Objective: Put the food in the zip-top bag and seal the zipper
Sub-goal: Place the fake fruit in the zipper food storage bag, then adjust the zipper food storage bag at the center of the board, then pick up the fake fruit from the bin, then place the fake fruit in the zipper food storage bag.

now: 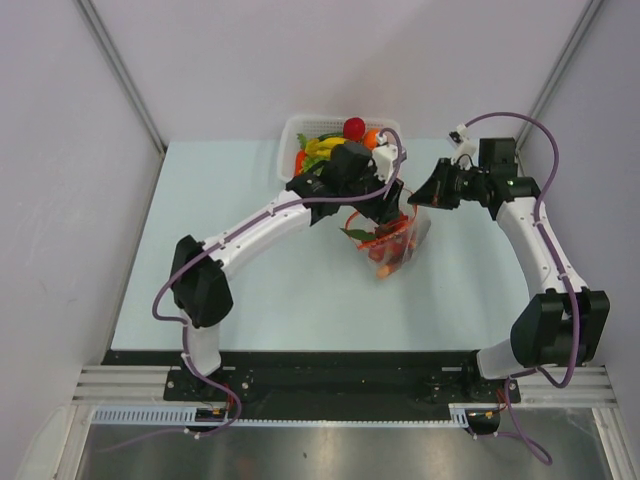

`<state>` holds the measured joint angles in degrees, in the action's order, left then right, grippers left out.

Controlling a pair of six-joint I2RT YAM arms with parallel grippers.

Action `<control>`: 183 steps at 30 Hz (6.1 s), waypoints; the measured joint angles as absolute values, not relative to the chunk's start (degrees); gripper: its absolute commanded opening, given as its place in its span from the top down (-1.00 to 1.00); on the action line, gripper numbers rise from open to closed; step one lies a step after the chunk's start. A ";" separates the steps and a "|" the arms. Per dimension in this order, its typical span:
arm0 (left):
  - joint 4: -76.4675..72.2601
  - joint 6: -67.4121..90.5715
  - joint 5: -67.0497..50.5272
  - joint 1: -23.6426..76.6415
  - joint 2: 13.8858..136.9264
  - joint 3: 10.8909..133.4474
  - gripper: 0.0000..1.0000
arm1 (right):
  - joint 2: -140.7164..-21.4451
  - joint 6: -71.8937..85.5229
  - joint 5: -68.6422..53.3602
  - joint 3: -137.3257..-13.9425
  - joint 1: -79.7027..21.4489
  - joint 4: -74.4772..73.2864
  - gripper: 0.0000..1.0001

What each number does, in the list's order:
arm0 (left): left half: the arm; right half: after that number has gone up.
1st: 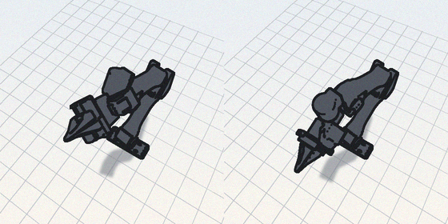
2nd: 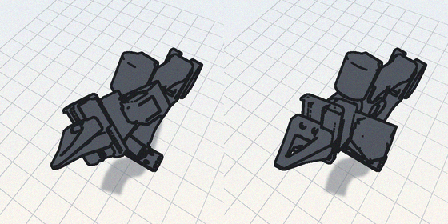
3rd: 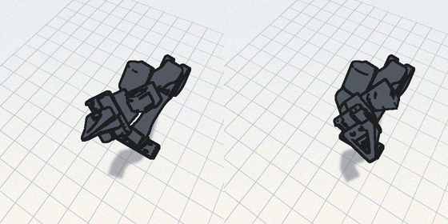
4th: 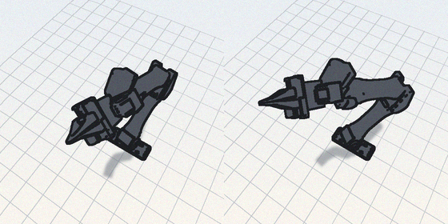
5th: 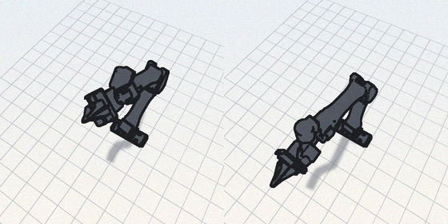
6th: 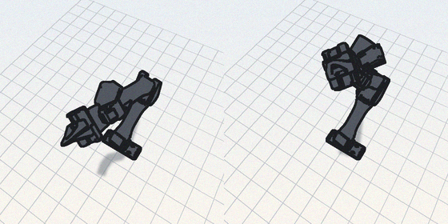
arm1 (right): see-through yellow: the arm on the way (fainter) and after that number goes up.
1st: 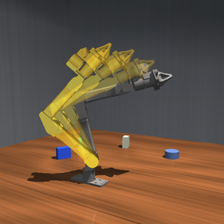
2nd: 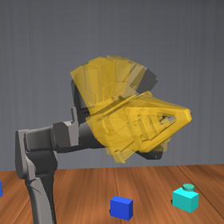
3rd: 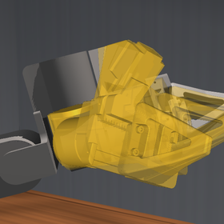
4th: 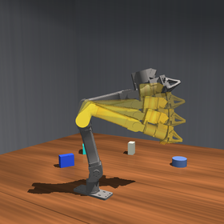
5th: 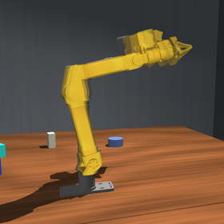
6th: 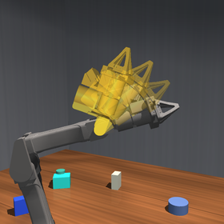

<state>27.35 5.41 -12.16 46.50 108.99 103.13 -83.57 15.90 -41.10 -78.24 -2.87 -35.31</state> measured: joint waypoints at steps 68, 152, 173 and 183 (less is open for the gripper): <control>46.22 2.39 -28.23 37.04 111.46 108.20 0.50 | -75.64 19.00 -36.95 -73.58 -4.84 -42.81 1.00; 22.83 -12.51 -44.91 40.53 91.55 90.50 0.65 | -79.94 17.19 -39.27 -79.33 -9.80 -42.54 1.00; 30.59 -16.84 -30.13 44.25 102.15 96.71 -0.99 | -79.92 17.50 -40.32 -79.33 -10.02 -41.98 1.00; 15.86 3.36 -39.90 26.02 102.98 102.96 -0.91 | -79.92 17.34 -39.48 -79.29 -7.86 -41.98 1.00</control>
<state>15.86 3.36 -39.90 26.02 102.98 102.96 -79.92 17.34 -39.48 -79.29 -7.86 -41.98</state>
